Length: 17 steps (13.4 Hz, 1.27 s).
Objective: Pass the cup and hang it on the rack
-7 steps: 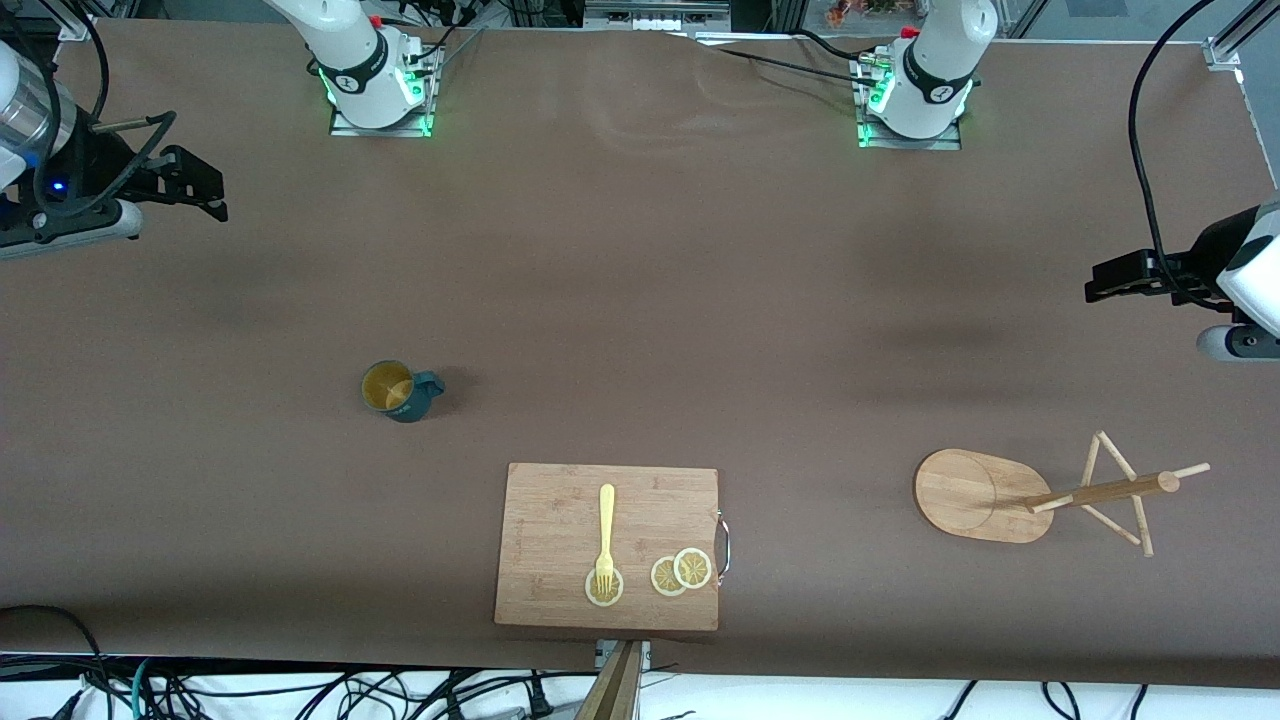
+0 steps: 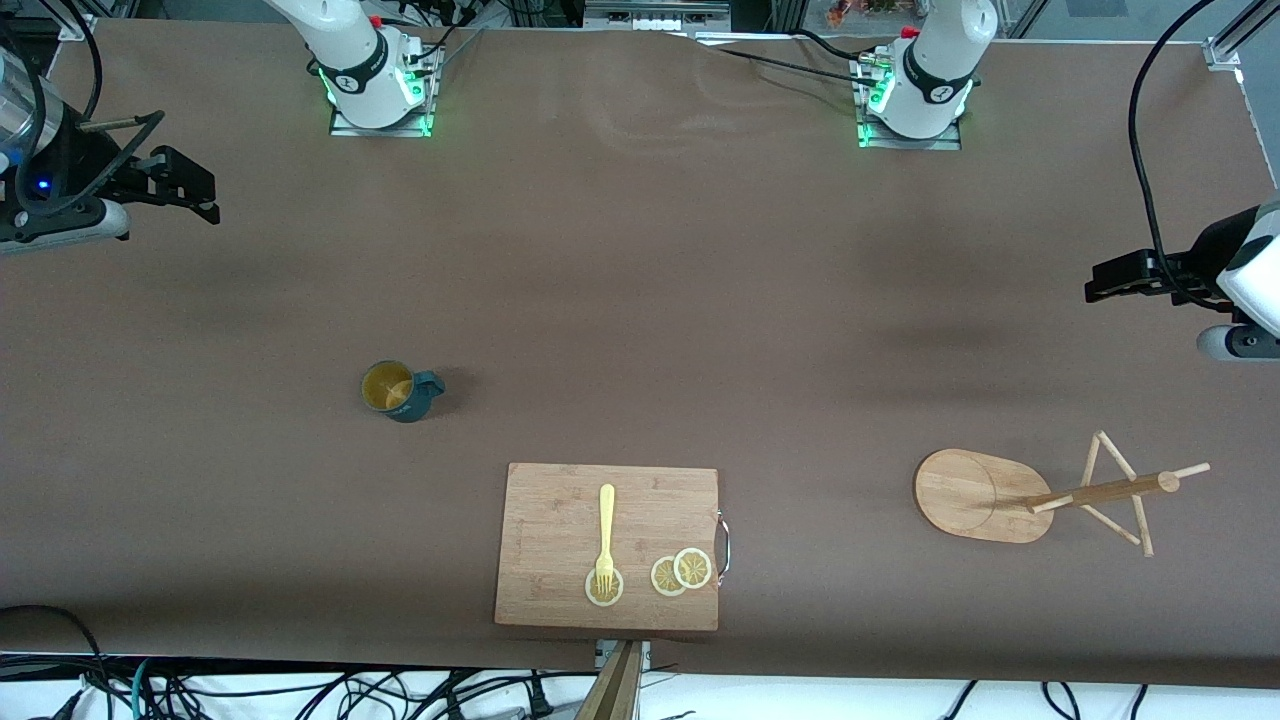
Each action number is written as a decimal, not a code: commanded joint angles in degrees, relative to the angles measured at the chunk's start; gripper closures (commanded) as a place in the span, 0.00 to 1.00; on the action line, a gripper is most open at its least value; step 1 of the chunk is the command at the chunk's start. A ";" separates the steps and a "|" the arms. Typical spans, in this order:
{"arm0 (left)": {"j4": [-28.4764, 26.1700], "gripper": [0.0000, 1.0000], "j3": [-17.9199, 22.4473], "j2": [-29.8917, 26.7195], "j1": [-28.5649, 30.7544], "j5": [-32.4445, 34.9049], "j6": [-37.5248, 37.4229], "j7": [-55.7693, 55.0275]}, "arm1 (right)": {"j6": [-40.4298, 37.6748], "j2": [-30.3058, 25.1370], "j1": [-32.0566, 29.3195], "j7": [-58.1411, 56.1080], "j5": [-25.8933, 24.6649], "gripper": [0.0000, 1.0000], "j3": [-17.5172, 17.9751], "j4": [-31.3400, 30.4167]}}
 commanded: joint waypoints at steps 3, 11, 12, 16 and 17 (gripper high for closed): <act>1.68 0.00 -0.36 0.79 0.53 -0.99 -0.60 0.08 | 0.36 2.22 -0.50 0.82 0.63 0.00 0.64 1.77; 1.68 0.00 -0.36 0.79 0.53 -0.91 -0.60 0.08 | 1.50 2.23 -0.41 0.91 0.81 0.00 0.73 1.69; 1.68 0.00 -0.36 0.79 0.53 -0.99 -0.60 0.08 | 1.77 2.23 -0.41 0.82 0.81 0.00 0.73 1.69; 1.68 0.00 -0.36 0.79 0.53 -0.99 -0.51 0.08 | 1.68 2.23 -0.41 0.73 0.72 0.00 0.73 1.60; 1.68 0.00 -0.36 0.79 0.53 -0.91 -0.60 0.08 | 1.68 2.23 -0.50 0.73 0.72 0.00 0.73 1.60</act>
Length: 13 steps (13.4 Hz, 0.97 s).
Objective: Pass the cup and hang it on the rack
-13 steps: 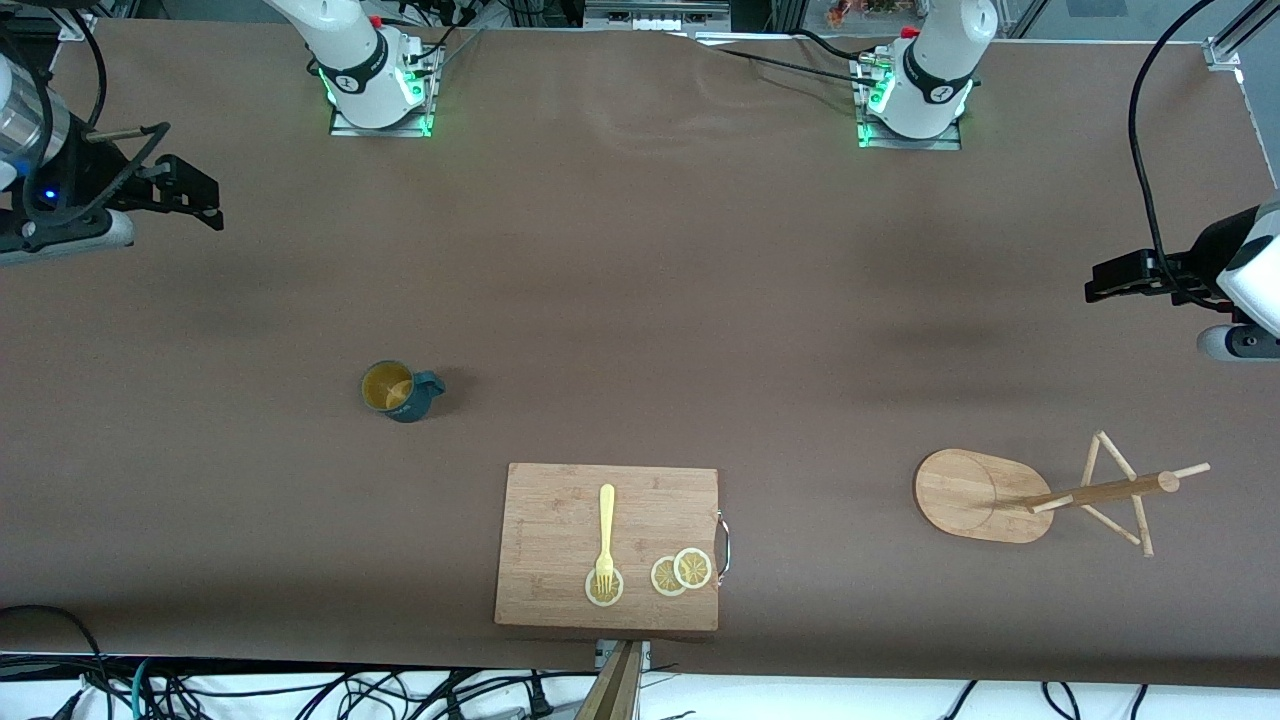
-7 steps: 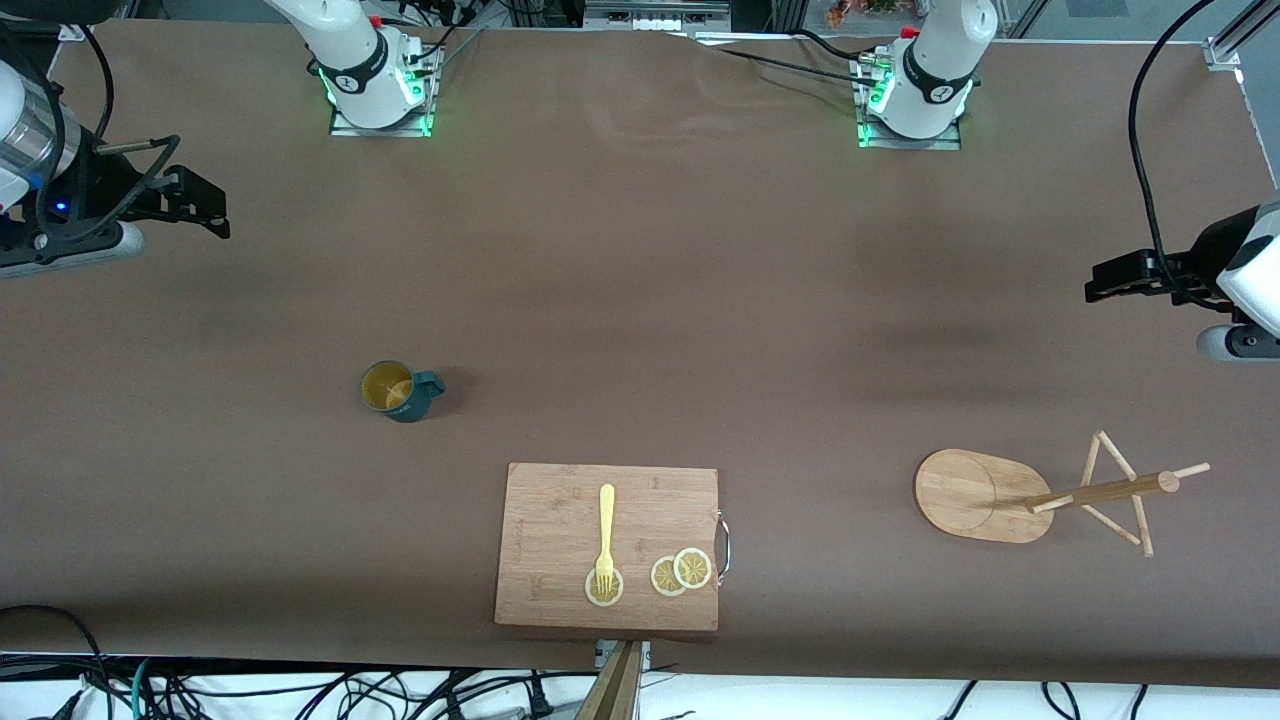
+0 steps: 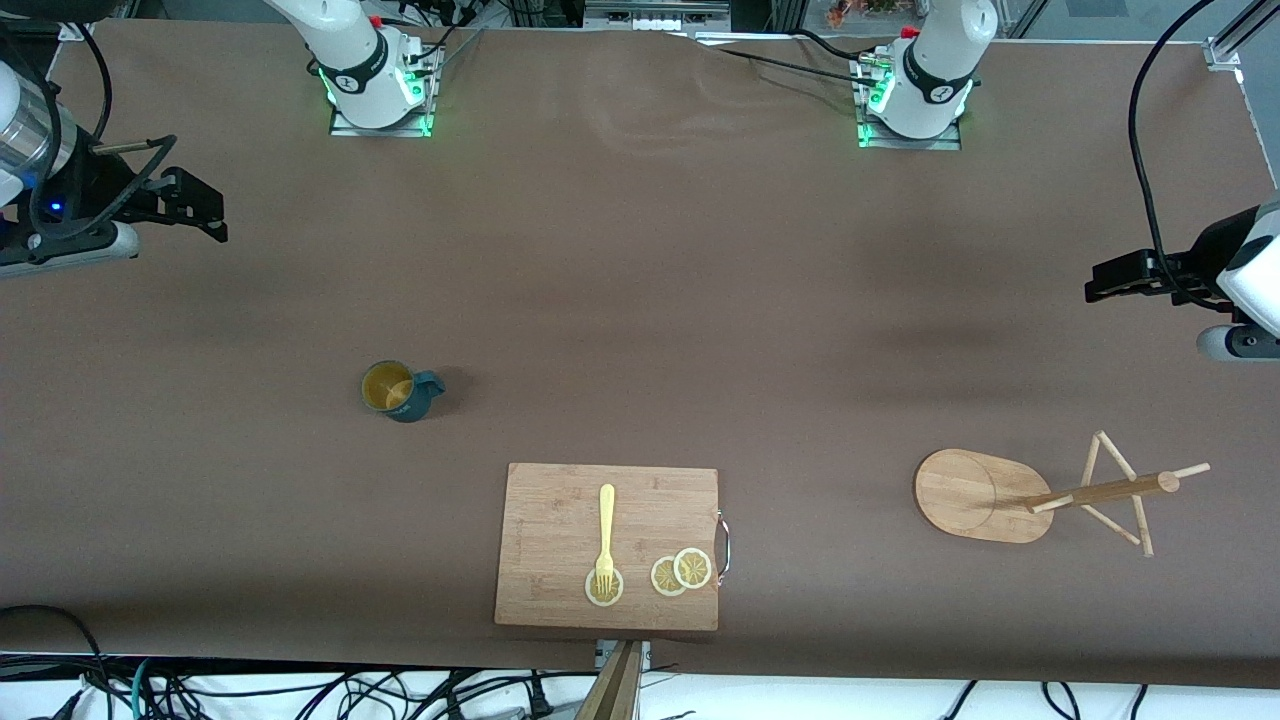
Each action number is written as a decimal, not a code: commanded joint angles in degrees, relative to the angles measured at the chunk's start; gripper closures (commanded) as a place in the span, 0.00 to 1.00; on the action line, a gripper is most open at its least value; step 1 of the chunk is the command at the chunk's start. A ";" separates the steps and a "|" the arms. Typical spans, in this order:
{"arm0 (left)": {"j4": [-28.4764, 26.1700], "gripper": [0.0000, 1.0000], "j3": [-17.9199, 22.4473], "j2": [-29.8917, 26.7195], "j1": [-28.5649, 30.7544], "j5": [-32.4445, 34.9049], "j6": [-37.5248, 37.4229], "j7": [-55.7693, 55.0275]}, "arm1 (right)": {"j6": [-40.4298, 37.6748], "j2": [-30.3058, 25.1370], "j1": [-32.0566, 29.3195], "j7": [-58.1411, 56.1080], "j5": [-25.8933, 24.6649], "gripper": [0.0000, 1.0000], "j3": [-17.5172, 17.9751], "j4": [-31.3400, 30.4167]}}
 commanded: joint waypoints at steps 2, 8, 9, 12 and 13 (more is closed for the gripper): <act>1.68 0.00 -0.36 0.79 0.53 -1.00 -0.60 0.08 | -0.28 0.47 -0.42 0.49 0.71 0.00 0.48 1.27; 1.77 0.00 -0.36 0.79 0.70 -1.00 -0.51 0.08 | 3.05 1.96 -0.68 -0.12 1.33 0.00 0.48 1.36; 1.68 0.00 -0.36 0.79 0.70 -1.00 -0.51 0.08 | 3.14 2.05 -0.77 -0.04 1.50 0.00 0.40 1.36; 1.68 0.00 -0.36 0.79 0.61 -1.00 -0.51 0.08 | 3.32 4.07 -0.86 -0.12 1.68 0.00 0.39 1.27; 1.77 0.00 -0.36 0.79 0.61 -1.00 -0.51 0.00 | 3.49 5.29 -0.42 -0.30 0.90 0.00 0.48 1.27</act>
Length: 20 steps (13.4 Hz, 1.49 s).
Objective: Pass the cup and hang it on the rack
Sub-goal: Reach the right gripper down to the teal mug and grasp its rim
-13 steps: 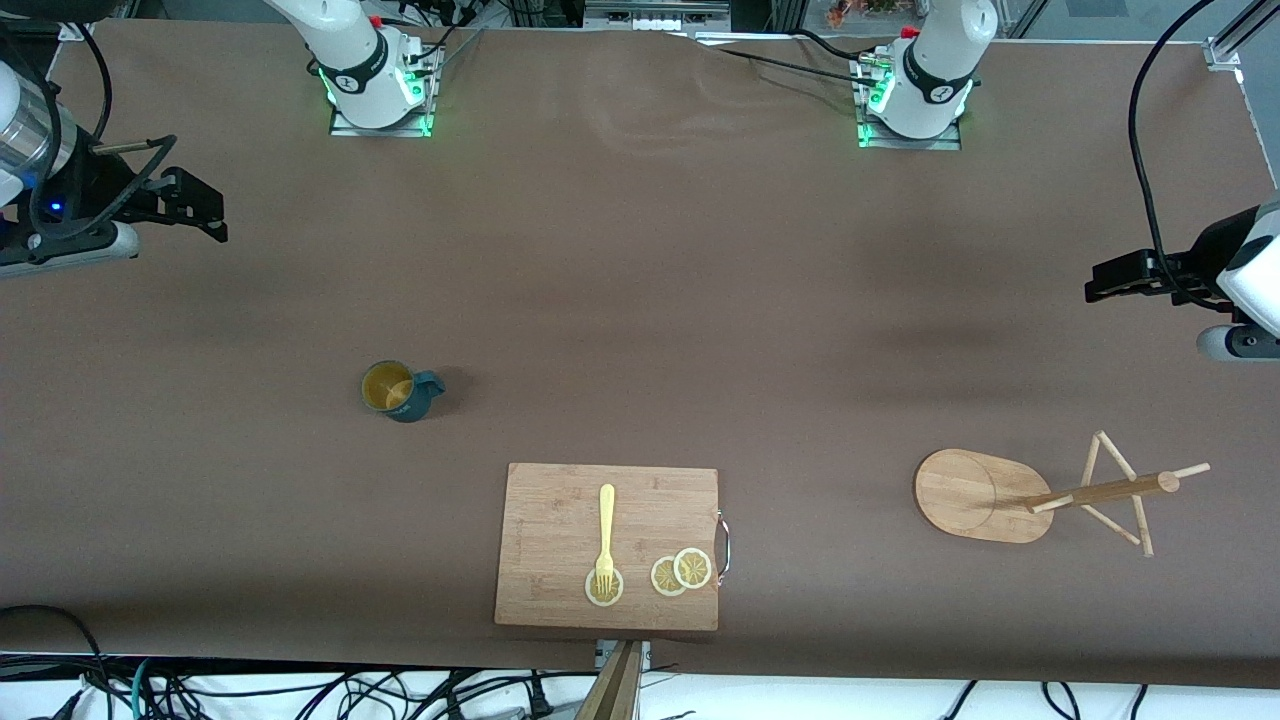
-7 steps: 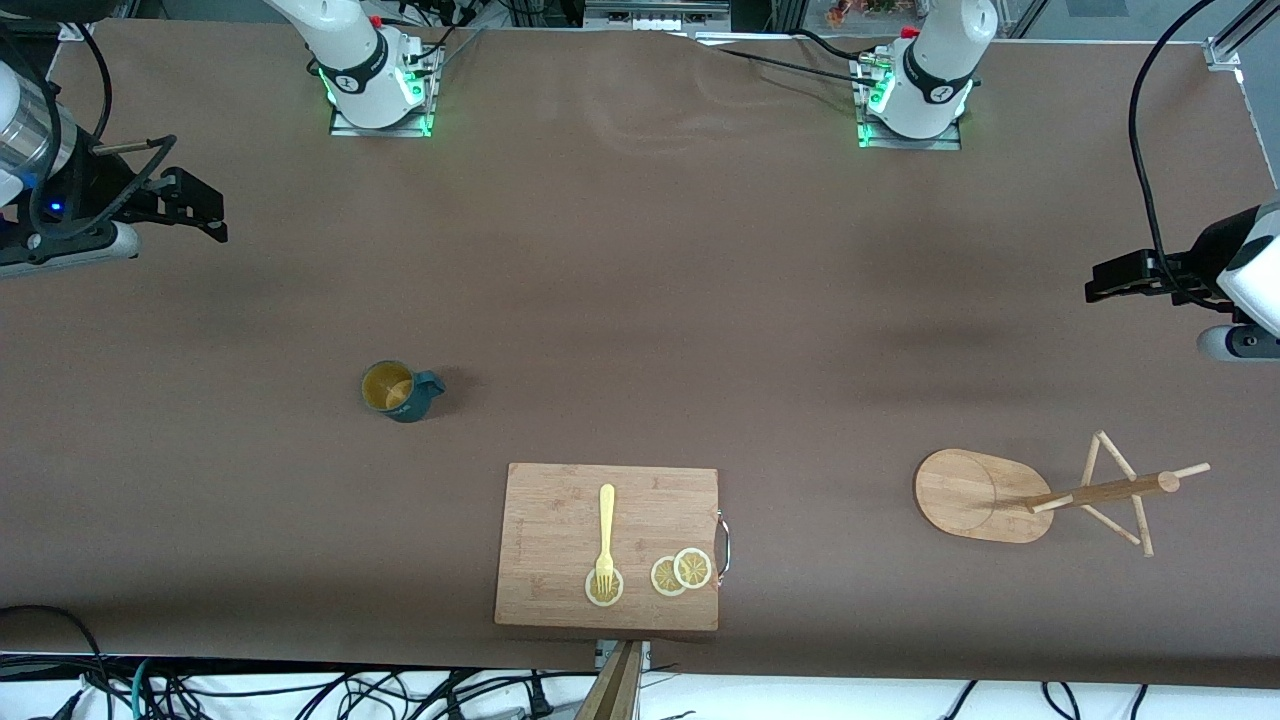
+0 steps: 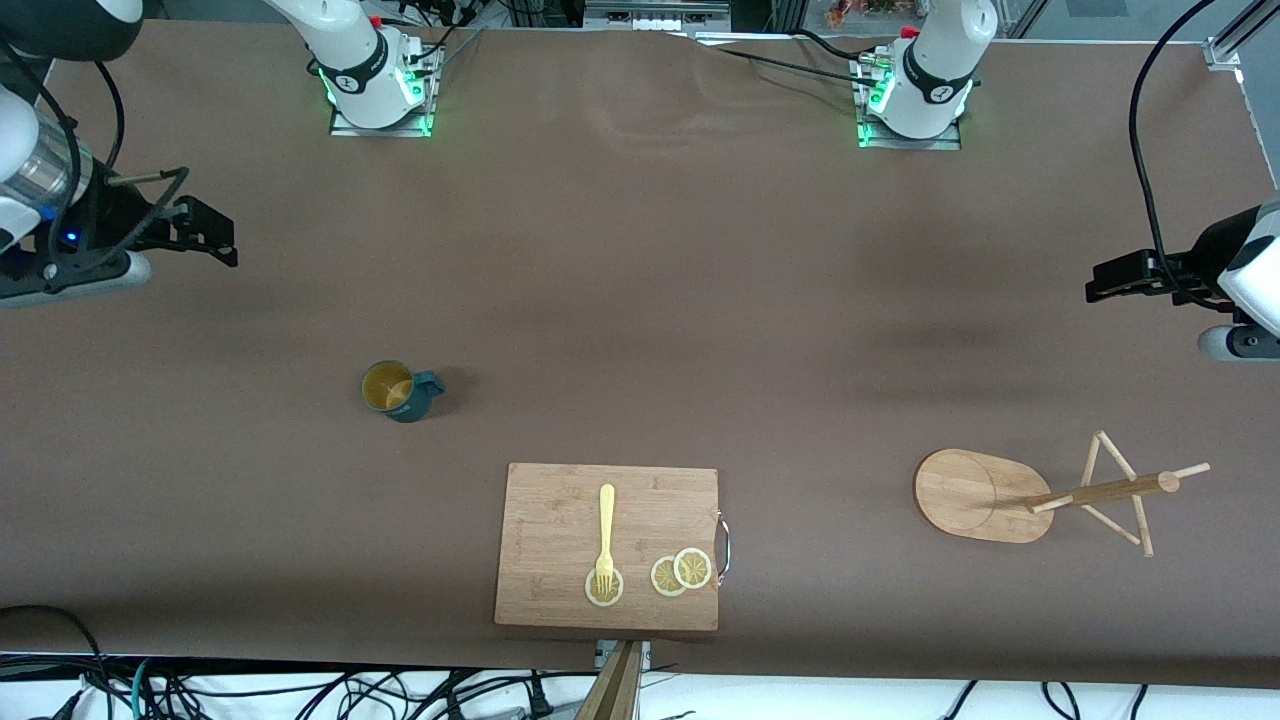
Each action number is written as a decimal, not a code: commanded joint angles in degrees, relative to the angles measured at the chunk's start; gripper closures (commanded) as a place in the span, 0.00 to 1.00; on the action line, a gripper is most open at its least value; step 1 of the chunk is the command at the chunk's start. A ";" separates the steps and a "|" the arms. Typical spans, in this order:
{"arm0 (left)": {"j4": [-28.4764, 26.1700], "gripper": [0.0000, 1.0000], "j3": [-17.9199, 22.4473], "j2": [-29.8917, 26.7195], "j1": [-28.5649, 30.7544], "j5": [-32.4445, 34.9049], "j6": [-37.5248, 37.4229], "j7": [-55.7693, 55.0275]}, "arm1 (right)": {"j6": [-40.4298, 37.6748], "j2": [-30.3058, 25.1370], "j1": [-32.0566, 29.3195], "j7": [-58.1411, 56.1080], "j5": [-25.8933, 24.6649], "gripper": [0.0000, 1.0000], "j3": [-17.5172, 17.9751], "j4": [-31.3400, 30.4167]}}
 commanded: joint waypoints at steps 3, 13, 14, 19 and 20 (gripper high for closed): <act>1.68 0.00 -0.36 0.79 0.55 -1.00 -0.51 0.00 | -0.63 7.88 -0.23 -0.38 0.14 0.00 0.68 1.26; 1.68 0.00 -0.36 0.79 0.55 -1.00 -0.51 0.00 | 25.00 10.85 2.04 0.40 0.58 0.01 1.03 -18.86; 1.77 0.00 -0.36 0.79 0.55 -1.00 -0.51 0.00 | 27.47 12.44 2.58 0.41 0.58 0.01 1.03 -19.13; 1.68 0.00 -0.36 0.79 0.55 -1.00 -0.51 0.00 | 33.39 17.99 3.37 0.58 0.67 0.06 1.03 -18.09; 1.77 0.00 -0.36 0.79 0.55 -1.00 -0.51 0.00 | 33.39 18.43 3.46 0.58 0.84 0.06 1.03 -17.30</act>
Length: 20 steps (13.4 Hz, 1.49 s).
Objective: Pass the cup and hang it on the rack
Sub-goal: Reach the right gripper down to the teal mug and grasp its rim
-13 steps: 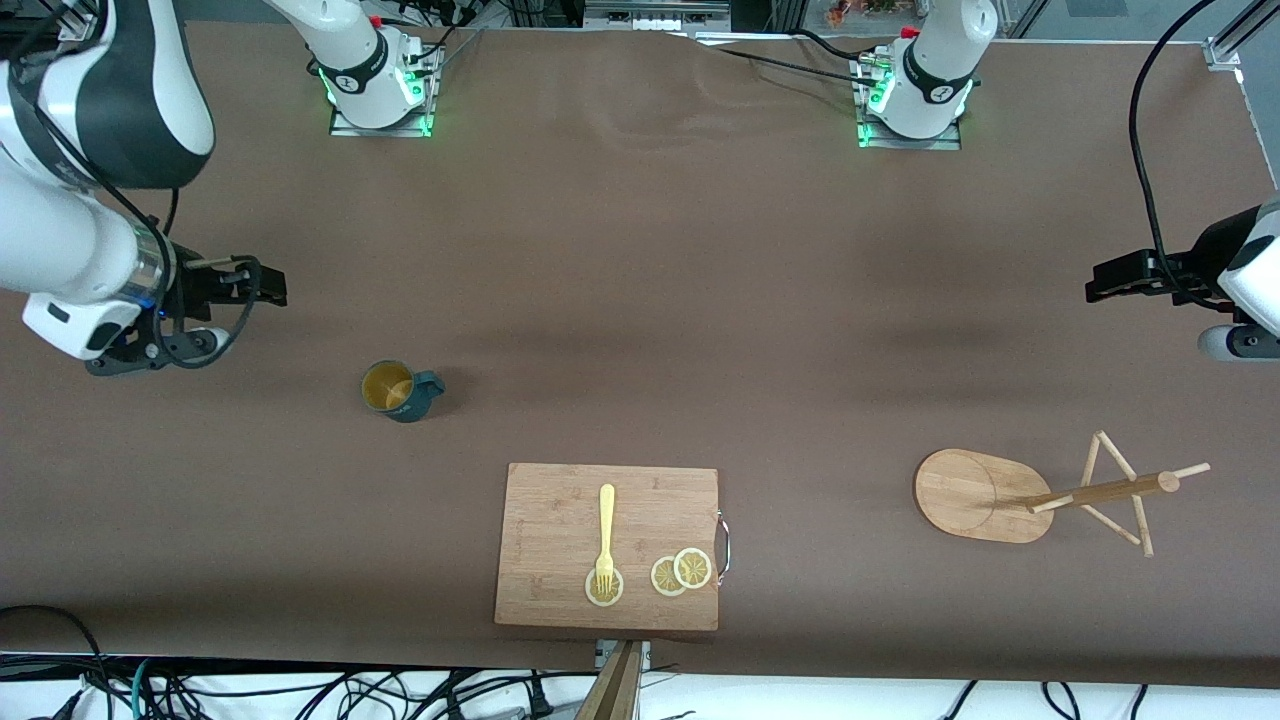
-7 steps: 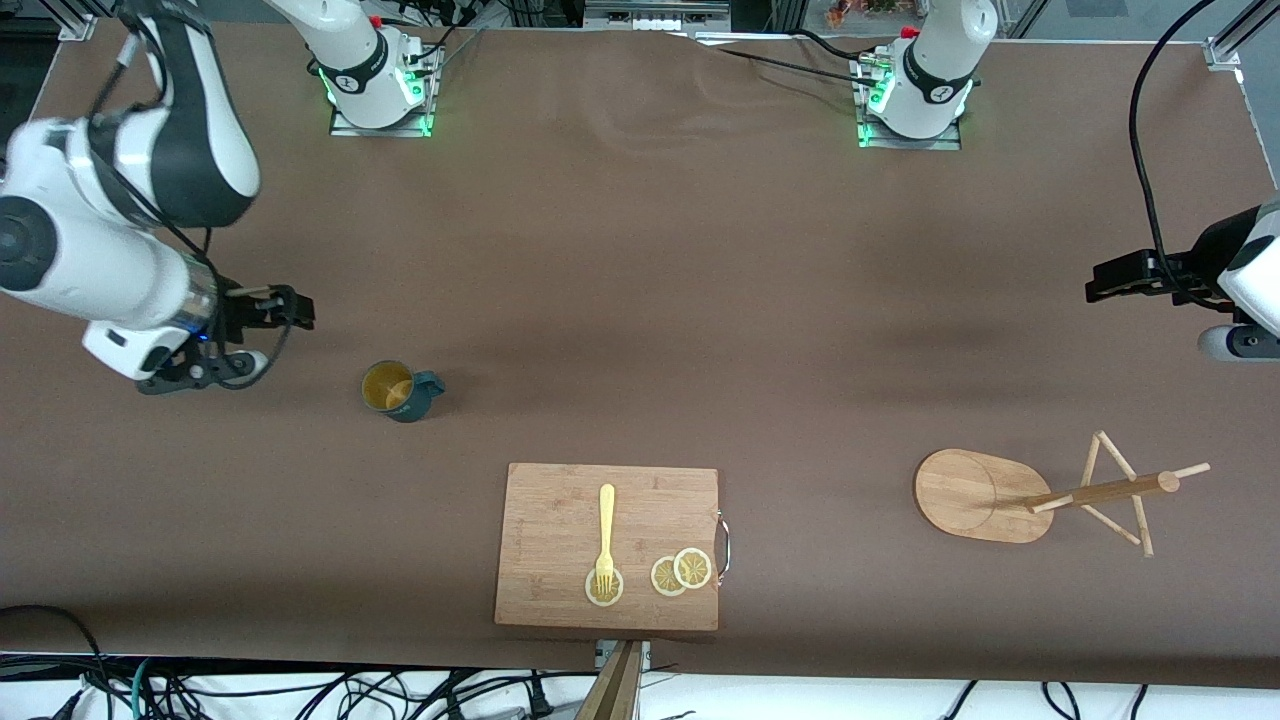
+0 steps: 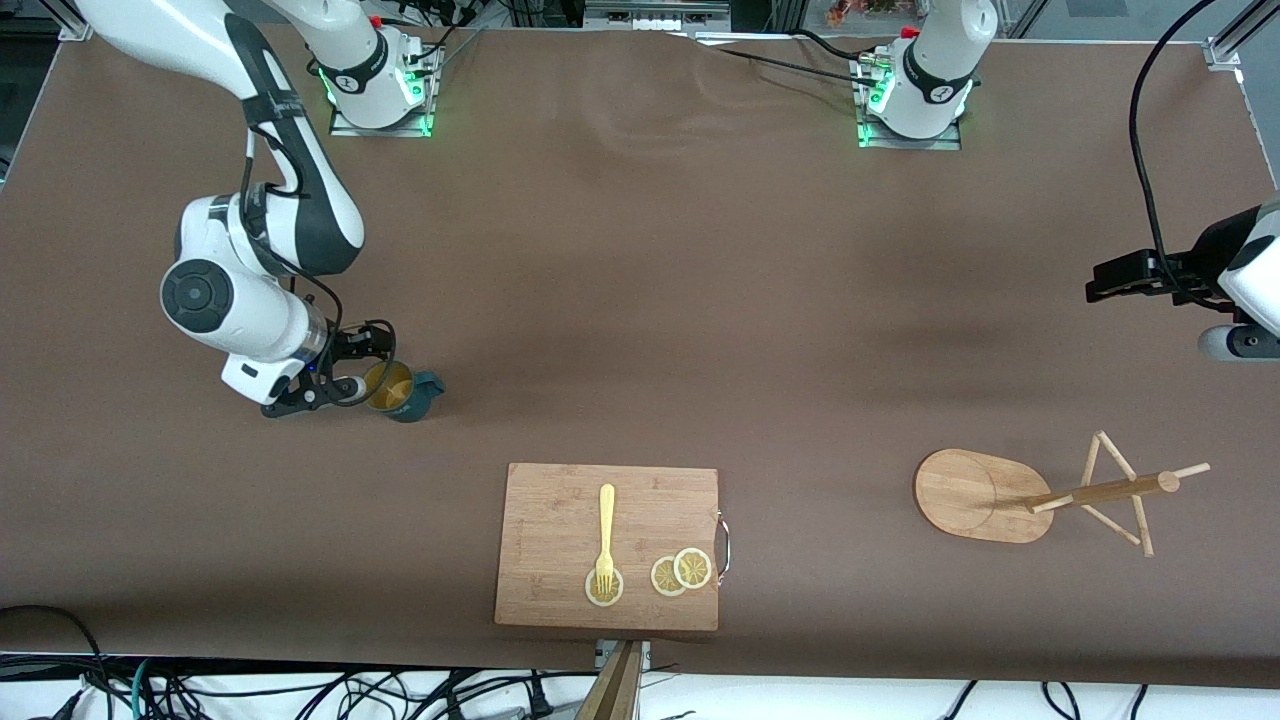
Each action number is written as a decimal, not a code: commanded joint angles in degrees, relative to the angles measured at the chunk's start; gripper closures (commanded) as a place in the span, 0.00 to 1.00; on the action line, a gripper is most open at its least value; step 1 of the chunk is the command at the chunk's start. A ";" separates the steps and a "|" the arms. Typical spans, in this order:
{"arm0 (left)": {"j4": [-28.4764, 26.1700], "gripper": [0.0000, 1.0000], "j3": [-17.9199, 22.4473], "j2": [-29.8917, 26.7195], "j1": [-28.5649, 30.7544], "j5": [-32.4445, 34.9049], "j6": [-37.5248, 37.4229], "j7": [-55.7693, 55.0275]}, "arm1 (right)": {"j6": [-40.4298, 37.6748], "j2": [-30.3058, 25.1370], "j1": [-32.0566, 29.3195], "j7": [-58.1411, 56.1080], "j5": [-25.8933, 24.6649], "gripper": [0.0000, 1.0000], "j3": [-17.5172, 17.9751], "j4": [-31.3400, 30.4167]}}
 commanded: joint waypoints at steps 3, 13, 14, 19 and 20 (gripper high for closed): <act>1.75 0.00 -0.36 0.79 0.45 -0.99 -0.51 0.00 | 0.09 2.84 -0.27 0.12 1.01 0.06 0.02 4.66; 1.75 0.00 -0.27 1.32 0.54 -0.91 -0.51 0.00 | 2.90 8.03 -0.27 0.47 1.36 0.66 0.02 6.34; 1.75 0.00 -0.35 1.32 0.54 -0.91 -0.51 0.00 | 2.90 8.12 -0.36 0.56 2.23 0.77 0.02 6.25; 1.75 0.00 -0.36 1.32 0.45 -0.99 -0.51 0.00 | 2.38 8.12 -0.10 0.65 3.38 1.00 0.02 6.43; 1.75 0.00 -0.36 1.32 0.45 -0.99 -0.51 0.00 | 2.29 8.04 0.25 0.56 3.64 1.00 0.11 6.52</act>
